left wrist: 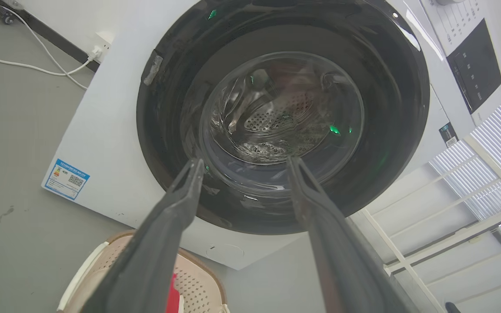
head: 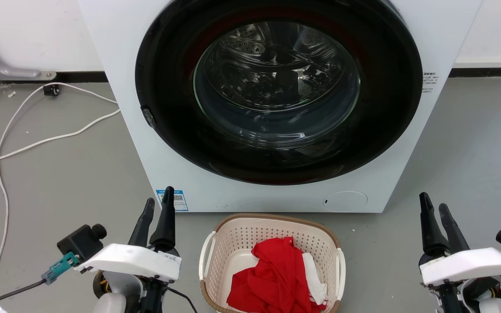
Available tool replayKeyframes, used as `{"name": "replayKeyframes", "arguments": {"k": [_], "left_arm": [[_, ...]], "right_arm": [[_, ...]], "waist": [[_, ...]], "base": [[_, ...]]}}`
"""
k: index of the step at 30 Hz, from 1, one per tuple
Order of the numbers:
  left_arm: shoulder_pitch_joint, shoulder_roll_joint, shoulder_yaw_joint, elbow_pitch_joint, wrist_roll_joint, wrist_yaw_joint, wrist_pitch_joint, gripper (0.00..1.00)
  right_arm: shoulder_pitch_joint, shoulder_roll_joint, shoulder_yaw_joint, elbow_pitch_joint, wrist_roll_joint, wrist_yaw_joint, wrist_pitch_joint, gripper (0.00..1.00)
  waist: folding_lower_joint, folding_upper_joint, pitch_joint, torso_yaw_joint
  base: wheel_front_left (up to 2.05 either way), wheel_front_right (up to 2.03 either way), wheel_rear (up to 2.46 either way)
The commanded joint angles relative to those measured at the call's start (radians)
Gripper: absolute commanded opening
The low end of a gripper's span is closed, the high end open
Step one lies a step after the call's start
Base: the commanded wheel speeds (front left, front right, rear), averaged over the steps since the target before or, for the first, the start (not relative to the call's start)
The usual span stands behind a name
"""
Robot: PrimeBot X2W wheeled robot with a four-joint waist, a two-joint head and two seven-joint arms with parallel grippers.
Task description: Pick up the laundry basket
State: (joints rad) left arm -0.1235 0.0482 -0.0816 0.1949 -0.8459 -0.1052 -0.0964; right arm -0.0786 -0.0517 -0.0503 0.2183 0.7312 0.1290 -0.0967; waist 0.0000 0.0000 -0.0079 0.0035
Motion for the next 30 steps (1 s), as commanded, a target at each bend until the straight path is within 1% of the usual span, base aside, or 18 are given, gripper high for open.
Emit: {"name": "replayKeyframes", "arguments": {"k": [1, 6, 13, 24, 30], "left_arm": [[-0.025, 0.003, -0.005, -0.012, 0.029, 0.002, -0.009, 1.00], [-0.032, 0.003, -0.025, -0.001, 0.128, 0.008, -0.024, 1.00], [-0.041, 0.003, -0.046, 0.018, 0.247, 0.020, -0.043, 1.00], [-0.047, 0.004, -0.080, 0.044, 0.411, 0.042, -0.072, 1.00], [-0.049, 0.006, -0.091, 0.052, 0.480, 0.056, -0.086, 1.00]], "right_arm": [[-0.023, 0.000, 0.002, -0.009, -0.034, 0.001, -0.008, 1.00], [-0.023, 0.000, 0.003, -0.009, -0.145, 0.002, -0.015, 1.00], [-0.021, 0.000, 0.006, -0.012, -0.256, 0.002, -0.023, 1.00], [-0.016, 0.001, 0.012, -0.019, -0.423, 0.002, -0.036, 1.00], [-0.015, 0.001, 0.018, -0.029, -0.504, 0.002, -0.038, 1.00]], "waist": [[0.0000, 0.0000, 0.000, 0.000], [0.0000, 0.0000, 0.001, 0.001], [0.0000, 0.0000, 0.003, 0.002], [0.0000, 0.0000, 0.004, 0.004], [0.0000, 0.0000, 0.003, 0.005]], "base": [[0.00, 0.00, 0.00], [0.00, 0.00, 0.00], [0.00, 0.00, 0.00], [0.00, 0.00, 0.00], [0.00, 0.00, 0.00]]}}
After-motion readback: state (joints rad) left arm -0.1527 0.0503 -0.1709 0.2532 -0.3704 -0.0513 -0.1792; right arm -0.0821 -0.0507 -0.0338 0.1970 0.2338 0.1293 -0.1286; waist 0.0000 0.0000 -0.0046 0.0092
